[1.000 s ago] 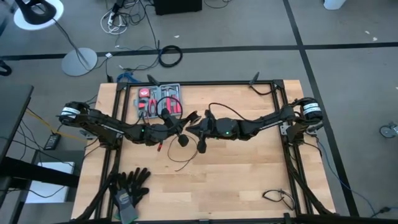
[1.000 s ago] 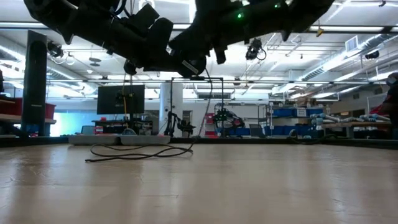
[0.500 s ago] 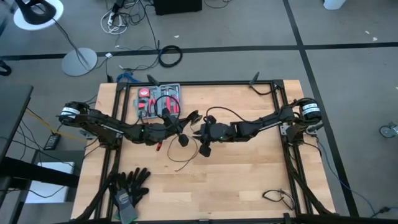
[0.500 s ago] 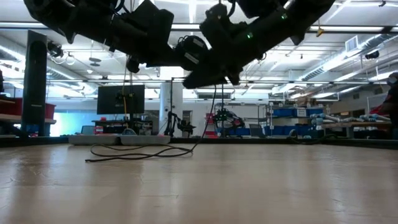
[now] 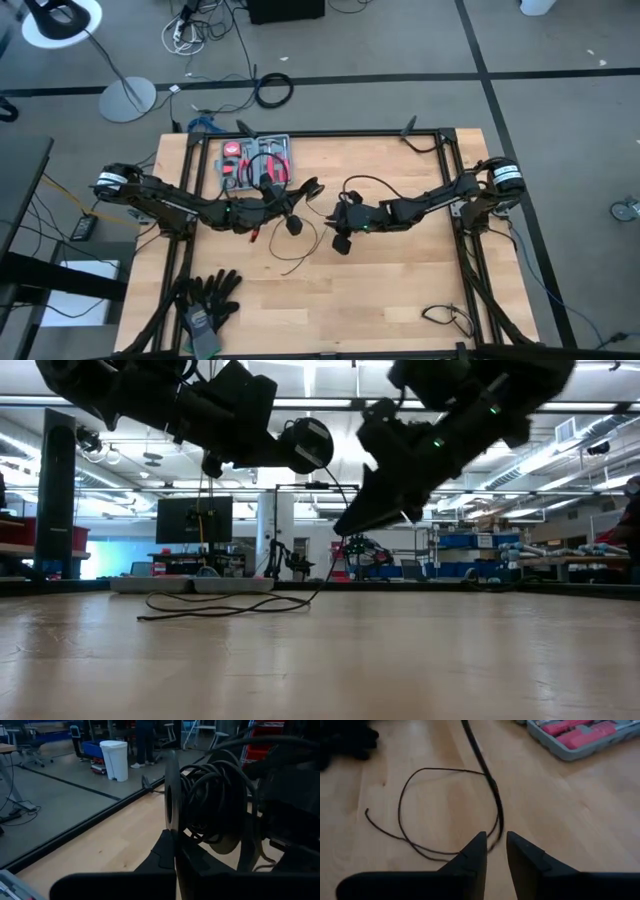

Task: Coil cords
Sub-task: Coil the black wire onto the spool

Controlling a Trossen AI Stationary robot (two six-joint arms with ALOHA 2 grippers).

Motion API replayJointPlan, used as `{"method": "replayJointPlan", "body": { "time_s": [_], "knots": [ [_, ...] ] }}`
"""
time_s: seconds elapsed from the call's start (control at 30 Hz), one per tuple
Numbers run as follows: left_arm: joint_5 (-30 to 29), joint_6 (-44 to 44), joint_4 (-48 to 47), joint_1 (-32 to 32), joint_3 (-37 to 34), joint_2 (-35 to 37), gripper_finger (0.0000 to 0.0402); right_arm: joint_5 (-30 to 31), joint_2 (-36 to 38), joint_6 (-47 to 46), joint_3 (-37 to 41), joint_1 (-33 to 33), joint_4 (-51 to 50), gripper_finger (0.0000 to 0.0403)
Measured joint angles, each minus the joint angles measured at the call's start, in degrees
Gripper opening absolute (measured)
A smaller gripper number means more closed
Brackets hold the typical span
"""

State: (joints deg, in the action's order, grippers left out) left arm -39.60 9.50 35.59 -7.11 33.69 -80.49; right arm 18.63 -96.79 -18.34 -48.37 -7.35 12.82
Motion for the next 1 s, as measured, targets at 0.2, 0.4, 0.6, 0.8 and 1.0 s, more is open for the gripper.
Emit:
{"method": "replayJointPlan", "body": {
  "time_s": [0.2,0.4,0.6,0.8,1.0],
  "knots": [
    [0.0,0.0,2.4,0.0,-1.0,0.0,0.0000,-0.1,-1.3,-1.3,11.4,-0.1,29.5,0.0075],
    [-0.8,-0.3,2.5,0.0,-1.0,0.0,0.0000,-0.2,-7.3,-1.2,14.6,-0.1,46.3,0.0075],
    [-0.8,-0.3,2.3,0.0,-1.0,0.0,0.0000,-0.1,-9.9,-4.1,14.2,-0.1,48.8,0.0067],
    [-0.8,-0.3,2.3,0.0,-1.0,0.0,0.0000,0.0,-9.8,-4.1,14.2,-0.5,48.7,0.0033],
    [-0.8,-0.3,2.2,0.0,-1.0,0.0,0.0000,0.1,-9.7,-4.5,14.2,-1.5,48.3,0.0005]
  ]
}}
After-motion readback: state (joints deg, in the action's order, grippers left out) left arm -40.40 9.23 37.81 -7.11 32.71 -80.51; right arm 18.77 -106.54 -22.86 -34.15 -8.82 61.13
